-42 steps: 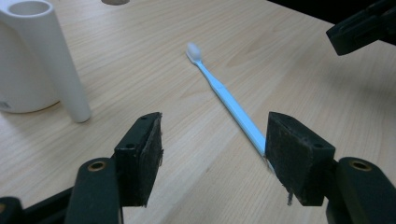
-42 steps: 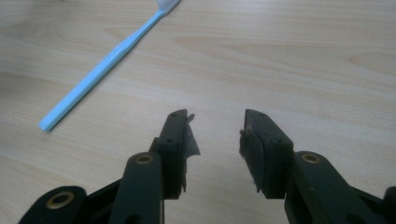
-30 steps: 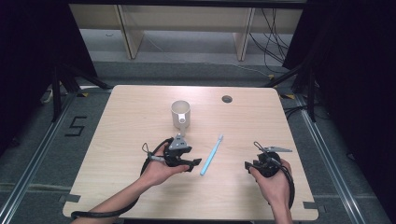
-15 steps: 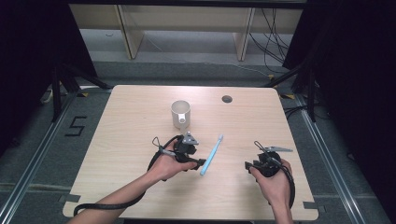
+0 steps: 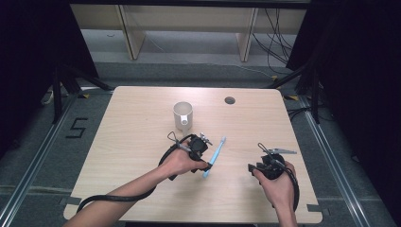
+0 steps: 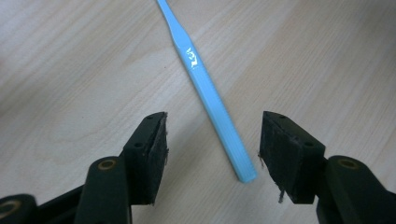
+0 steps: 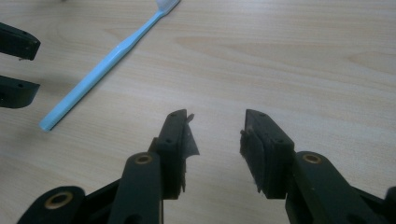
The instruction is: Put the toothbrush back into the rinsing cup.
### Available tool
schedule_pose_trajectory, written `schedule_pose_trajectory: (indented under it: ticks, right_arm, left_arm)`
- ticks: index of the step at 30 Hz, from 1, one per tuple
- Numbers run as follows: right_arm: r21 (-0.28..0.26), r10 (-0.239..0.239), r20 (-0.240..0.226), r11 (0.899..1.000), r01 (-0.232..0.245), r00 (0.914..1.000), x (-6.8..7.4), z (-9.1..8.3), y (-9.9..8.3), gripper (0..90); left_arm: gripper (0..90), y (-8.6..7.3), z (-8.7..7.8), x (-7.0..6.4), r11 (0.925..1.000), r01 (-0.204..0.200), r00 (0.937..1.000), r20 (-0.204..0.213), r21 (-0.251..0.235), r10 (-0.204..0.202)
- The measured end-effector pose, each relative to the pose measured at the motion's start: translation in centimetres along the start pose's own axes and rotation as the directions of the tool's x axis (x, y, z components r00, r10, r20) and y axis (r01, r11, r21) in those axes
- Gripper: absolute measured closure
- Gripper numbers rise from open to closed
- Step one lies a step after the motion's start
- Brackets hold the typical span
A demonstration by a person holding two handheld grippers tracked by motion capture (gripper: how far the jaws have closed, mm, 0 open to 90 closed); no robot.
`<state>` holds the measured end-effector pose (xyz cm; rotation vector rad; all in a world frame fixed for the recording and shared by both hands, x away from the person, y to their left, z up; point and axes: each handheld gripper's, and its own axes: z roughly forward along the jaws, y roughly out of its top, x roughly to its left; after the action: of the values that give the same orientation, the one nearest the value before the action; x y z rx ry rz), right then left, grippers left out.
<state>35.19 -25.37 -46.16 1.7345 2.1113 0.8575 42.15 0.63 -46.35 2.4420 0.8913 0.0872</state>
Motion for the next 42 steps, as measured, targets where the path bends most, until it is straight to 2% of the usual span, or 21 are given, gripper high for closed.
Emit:
schedule_pose_trajectory:
  ticks: [1, 2, 4, 6, 7, 10, 15, 16, 17, 29, 31, 32, 34, 35, 36, 37, 38, 39, 41, 42]
  right_arm:
    - [0.004, 0.011, -0.002, 1.000, -0.011, 0.9999, 0.1, -0.1, 0.0, 60.9]
    - [-0.001, -0.013, -0.009, 1.000, 0.013, 0.9999, -0.1, -0.1, -0.1, 60.8]
    - [0.000, -0.002, -0.011, 1.000, 0.002, 0.9999, -0.1, -0.2, -0.1, 60.9]
    - [-0.009, -0.011, -0.007, 1.000, 0.011, 0.9999, -0.2, -0.1, -0.1, 60.8]
    - [-0.003, 0.000, -0.003, 1.000, 0.000, 1.0000, -0.2, -0.1, -0.2, 60.8]
    - [-0.010, -0.022, 0.000, 1.000, 0.022, 0.9997, -0.4, -0.1, -0.2, 60.8]
    - [-0.009, -0.024, -0.006, 1.000, 0.024, 0.9997, -0.4, -0.1, -0.1, 60.8]
    - [-0.003, -0.009, -0.010, 1.000, 0.009, 0.9999, -0.3, -0.2, -0.1, 60.7]
    - [-0.014, -0.029, -0.007, 0.999, 0.029, 0.9996, -0.5, -0.1, -0.1, 60.7]
    - [-0.005, -0.018, -0.005, 1.000, 0.018, 0.9998, -0.3, -0.4, 0.0, 60.7]
    - [0.002, 0.014, -0.009, 1.000, -0.014, 0.9999, 0.0, -0.4, 0.0, 60.7]
    - [0.015, 0.050, -0.005, 0.999, -0.050, 0.9987, 0.3, -0.5, 0.0, 60.7]
    - [0.007, 0.025, -0.014, 1.000, -0.025, 0.9996, 0.1, -0.5, 0.0, 60.7]
    - [0.017, 0.049, -0.009, 0.999, -0.049, 0.9988, 0.3, -0.5, 0.0, 60.7]
    - [0.016, 0.048, -0.009, 0.999, -0.048, 0.9988, 0.4, -0.5, 0.1, 60.7]
    - [-0.007, -0.010, -0.011, 1.000, 0.010, 0.9999, -0.1, -0.4, 0.1, 60.7]
    - [0.000, 0.028, -0.017, 1.000, -0.028, 0.9995, 0.2, -0.4, 0.2, 60.7]
    - [-0.009, -0.019, -0.009, 1.000, 0.019, 0.9998, -0.1, -0.4, 0.1, 60.7]
    - [-0.009, -0.020, -0.014, 1.000, 0.020, 0.9997, -0.1, -0.5, 0.1, 60.7]
    - [-0.003, -0.002, -0.017, 1.000, 0.002, 0.9999, 0.0, -0.5, 0.2, 60.7]
  left_arm:
    - [41.4, 0.2, 0.1, 0.0, 0.9999, 0.006, 1.0000, 0.004, 0.011, -0.006]
    - [41.4, 0.3, 0.2, -0.1, 0.9997, 0.017, 0.9998, 0.006, 0.019, -0.018]
    - [41.5, 0.5, 0.4, -0.1, 0.9998, 0.007, 1.0000, 0.003, 0.021, -0.007]
    - [41.5, 0.6, 0.6, -0.2, 0.9996, 0.010, 0.9999, 0.002, 0.026, -0.010]
    - [41.5, 0.6, 0.7, -0.2, 0.9994, 0.018, 0.9998, 0.004, 0.029, -0.018]
    - [41.8, 0.6, 1.0, -0.2, 0.9990, 0.015, 0.9999, 0.003, 0.042, -0.015]
    - [44.6, 0.7, 1.2, -0.1, 0.9964, 0.039, 0.9992, 0.002, 0.075, -0.039]
    - [44.9, 0.8, 1.2, -0.1, 0.9961, 0.041, 0.9992, -0.001, 0.079, -0.041]
    - [45.0, 0.9, 1.2, -0.1, 0.9960, 0.038, 0.9993, -0.002, 0.081, -0.038]
    - [48.3, 1.2, 1.9, -0.2, 0.9908, 0.069, 0.9976, -0.006, 0.116, -0.069]
    - [49.4, 1.2, 2.1, -0.2, 0.9892, 0.078, 0.9969, -0.009, 0.124, -0.078]
    - [49.8, 1.2, 2.1, -0.3, 0.9885, 0.080, 0.9968, -0.012, 0.129, -0.079]
    - [49.9, 1.3, 2.2, -0.2, 0.9875, 0.073, 0.9973, -0.020, 0.140, -0.071]
    - [50.0, 1.3, 2.3, -0.3, 0.9874, 0.079, 0.9968, -0.025, 0.137, -0.076]
    - [50.1, 1.4, 2.3, -0.3, 0.9863, 0.077, 0.9969, -0.026, 0.146, -0.074]
    - [50.1, 1.4, 2.4, -0.3, 0.9858, 0.075, 0.9971, -0.025, 0.150, -0.072]
    - [50.1, 1.4, 2.5, -0.4, 0.9855, 0.074, 0.9971, -0.030, 0.153, -0.070]
    - [50.1, 1.4, 2.5, -0.4, 0.9851, 0.072, 0.9972, -0.032, 0.156, -0.068]
    - [50.1, 1.5, 2.5, -0.5, 0.9838, 0.076, 0.9969, -0.034, 0.162, -0.071]
    - [50.1, 1.5, 2.5, -0.5, 0.9837, 0.073, 0.9971, -0.036, 0.165, -0.068]
